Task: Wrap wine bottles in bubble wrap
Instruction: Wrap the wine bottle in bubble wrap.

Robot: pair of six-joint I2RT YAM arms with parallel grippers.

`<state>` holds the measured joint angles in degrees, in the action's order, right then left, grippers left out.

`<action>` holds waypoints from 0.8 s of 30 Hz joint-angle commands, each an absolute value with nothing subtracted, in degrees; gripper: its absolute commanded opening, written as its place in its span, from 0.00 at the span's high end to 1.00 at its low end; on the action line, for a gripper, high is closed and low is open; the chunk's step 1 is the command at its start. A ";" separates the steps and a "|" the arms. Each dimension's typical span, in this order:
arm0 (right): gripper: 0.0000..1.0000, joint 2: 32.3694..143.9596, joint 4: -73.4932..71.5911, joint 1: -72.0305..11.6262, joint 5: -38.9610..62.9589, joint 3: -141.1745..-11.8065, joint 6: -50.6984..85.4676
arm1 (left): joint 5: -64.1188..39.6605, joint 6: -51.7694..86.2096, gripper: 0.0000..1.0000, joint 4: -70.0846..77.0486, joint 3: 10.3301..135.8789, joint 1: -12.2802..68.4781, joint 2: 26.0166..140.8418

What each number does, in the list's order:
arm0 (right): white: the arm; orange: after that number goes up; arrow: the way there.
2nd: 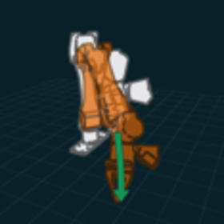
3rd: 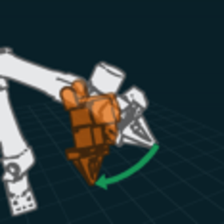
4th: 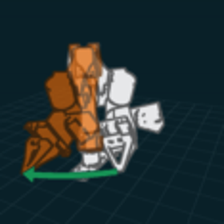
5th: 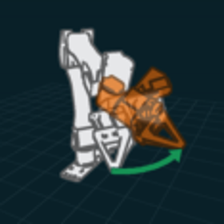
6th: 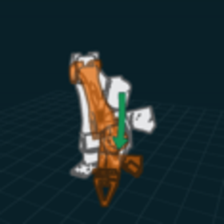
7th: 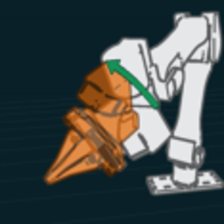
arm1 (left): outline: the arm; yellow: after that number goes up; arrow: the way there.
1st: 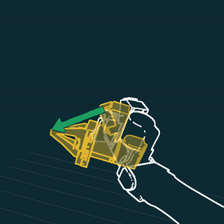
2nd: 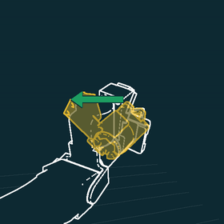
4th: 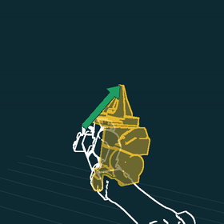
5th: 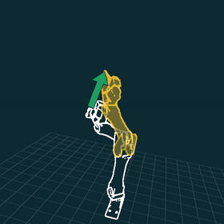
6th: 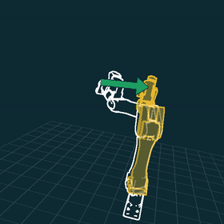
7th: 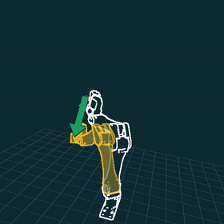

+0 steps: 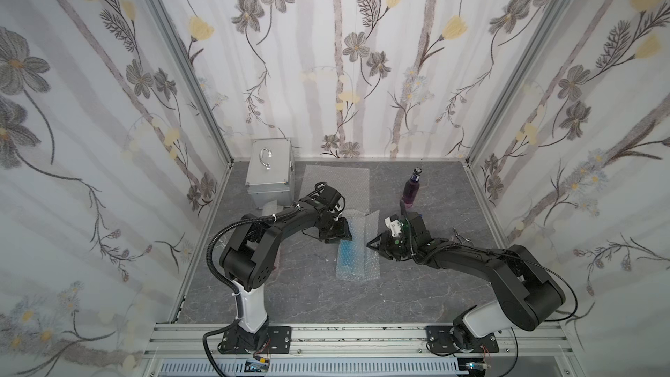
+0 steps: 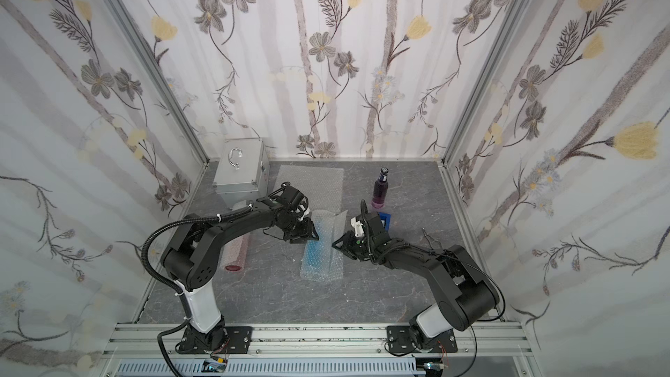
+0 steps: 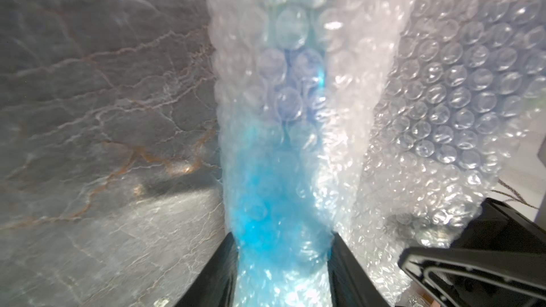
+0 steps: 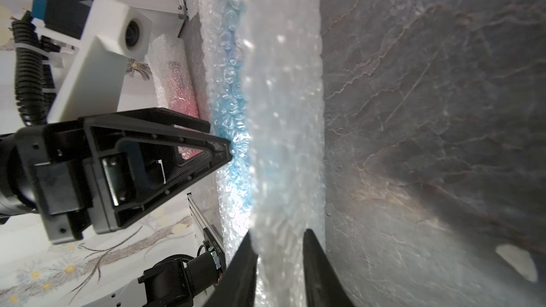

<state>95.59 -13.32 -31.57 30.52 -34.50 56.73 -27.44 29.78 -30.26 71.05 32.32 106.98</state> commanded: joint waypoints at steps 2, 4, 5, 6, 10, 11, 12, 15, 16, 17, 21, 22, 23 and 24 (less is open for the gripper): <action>0.96 94.12 -13.23 -31.59 29.97 -33.47 56.49 | -21.16 28.95 0.53 -34.34 71.01 32.42 107.07; 1.00 93.11 -13.08 -31.64 30.01 -33.36 56.69 | -21.07 28.99 0.54 -34.45 71.08 32.37 107.22; 1.00 92.71 -12.74 -31.70 29.77 -33.55 56.84 | -21.19 28.94 0.54 -34.46 71.15 32.39 107.30; 1.00 92.23 -12.23 -31.73 29.35 -33.89 56.94 | -21.28 28.92 0.54 -34.45 71.27 32.43 107.49; 1.00 91.93 -10.13 -32.57 28.40 -36.65 56.86 | -21.63 28.84 0.54 -34.47 71.63 32.77 108.00; 1.00 92.35 -9.64 -33.07 28.32 -37.72 56.87 | -21.81 28.92 0.54 -34.39 71.69 32.91 108.11; 1.00 93.06 -9.01 -33.64 28.19 -38.91 56.95 | -22.01 29.08 0.54 -34.28 71.81 32.96 108.25; 1.00 95.65 -7.78 -35.32 27.53 -42.24 57.23 | -22.37 29.09 0.54 -34.10 72.48 33.74 108.78; 1.00 96.63 -7.74 -35.84 27.35 -43.81 57.38 | -22.51 29.14 0.54 -34.10 72.79 34.00 108.93; 1.00 97.73 -7.73 -36.46 27.45 -45.32 57.55 | -22.54 29.08 0.54 -34.17 73.10 34.44 109.32; 0.98 101.96 -7.53 -38.29 27.28 -49.15 58.51 | -22.92 29.18 0.55 -34.19 74.08 35.33 109.76; 0.98 102.78 -7.80 -38.74 27.16 -49.83 58.83 | -22.98 29.35 0.55 -34.10 74.02 35.33 109.62; 0.97 103.56 -8.10 -39.14 27.14 -50.53 59.12 | -22.98 29.42 0.56 -34.03 74.00 35.33 109.47; 0.98 104.19 -8.26 -39.45 27.28 -51.19 59.24 | -22.96 29.52 0.57 -33.89 73.85 35.33 109.26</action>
<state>102.85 -4.47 -38.81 27.90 -49.34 57.84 -25.50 28.99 -31.42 74.26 34.98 108.73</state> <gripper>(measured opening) 0.049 0.438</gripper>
